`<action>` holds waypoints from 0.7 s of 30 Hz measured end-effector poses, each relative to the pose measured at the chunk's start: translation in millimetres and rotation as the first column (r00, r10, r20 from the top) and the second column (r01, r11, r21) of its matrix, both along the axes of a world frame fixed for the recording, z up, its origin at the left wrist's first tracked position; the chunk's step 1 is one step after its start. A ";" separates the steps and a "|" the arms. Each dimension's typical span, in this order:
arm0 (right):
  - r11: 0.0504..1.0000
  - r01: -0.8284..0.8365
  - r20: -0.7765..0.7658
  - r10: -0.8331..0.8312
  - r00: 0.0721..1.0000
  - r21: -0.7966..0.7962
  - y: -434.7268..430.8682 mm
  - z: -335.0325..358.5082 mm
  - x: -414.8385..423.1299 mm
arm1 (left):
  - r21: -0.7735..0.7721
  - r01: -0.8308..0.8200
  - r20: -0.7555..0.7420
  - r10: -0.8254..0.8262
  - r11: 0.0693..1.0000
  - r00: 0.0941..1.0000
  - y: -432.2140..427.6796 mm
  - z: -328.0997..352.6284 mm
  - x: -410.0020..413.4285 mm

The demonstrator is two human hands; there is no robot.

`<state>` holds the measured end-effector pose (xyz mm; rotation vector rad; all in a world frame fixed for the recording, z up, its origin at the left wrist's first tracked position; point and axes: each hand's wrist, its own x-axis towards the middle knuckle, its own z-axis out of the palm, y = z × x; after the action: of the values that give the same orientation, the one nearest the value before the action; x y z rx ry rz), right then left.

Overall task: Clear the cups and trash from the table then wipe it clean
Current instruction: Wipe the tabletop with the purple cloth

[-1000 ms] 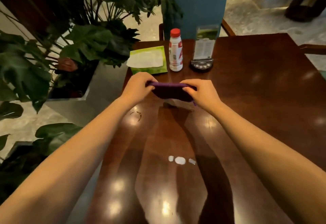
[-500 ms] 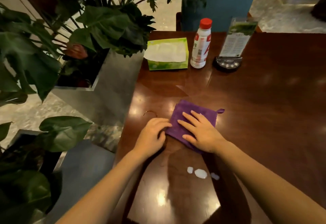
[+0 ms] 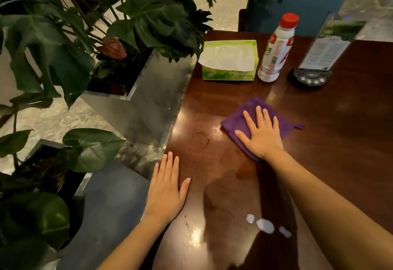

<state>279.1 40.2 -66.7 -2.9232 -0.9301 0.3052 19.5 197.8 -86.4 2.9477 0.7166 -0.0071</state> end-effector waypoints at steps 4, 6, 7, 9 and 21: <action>0.971 -0.231 0.016 0.231 0.973 0.058 60.0 -0.4 -30.8 | -0.001 0.006 -0.004 -0.006 1.000 1.000 -0.1 -2.8 -0.1; 0.961 -0.271 -0.004 0.272 0.962 0.060 83.9 -0.1 -41.5 | 0.004 0.014 -0.012 -0.014 1.000 1.000 0.8 -1.7 0.4; 0.956 -0.290 -0.011 0.290 0.957 0.040 91.8 0.5 -44.4 | 0.004 0.014 -0.010 -0.014 1.000 1.000 0.7 -1.2 -0.5; 0.931 -0.364 -0.001 0.364 0.931 0.006 96.7 1.4 -48.1 | -0.014 0.000 -0.001 0.000 1.000 1.000 -4.1 -0.5 -8.3; 0.938 -0.347 0.106 0.346 0.932 -0.006 -46.6 -6.3 -16.8 | -0.035 -0.057 -0.050 0.056 0.998 0.997 -23.2 3.9 -37.5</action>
<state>262.3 -6.4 -73.0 -2.7730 -1.4618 0.1583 -18.1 174.6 -82.5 2.9003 0.7974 -0.0868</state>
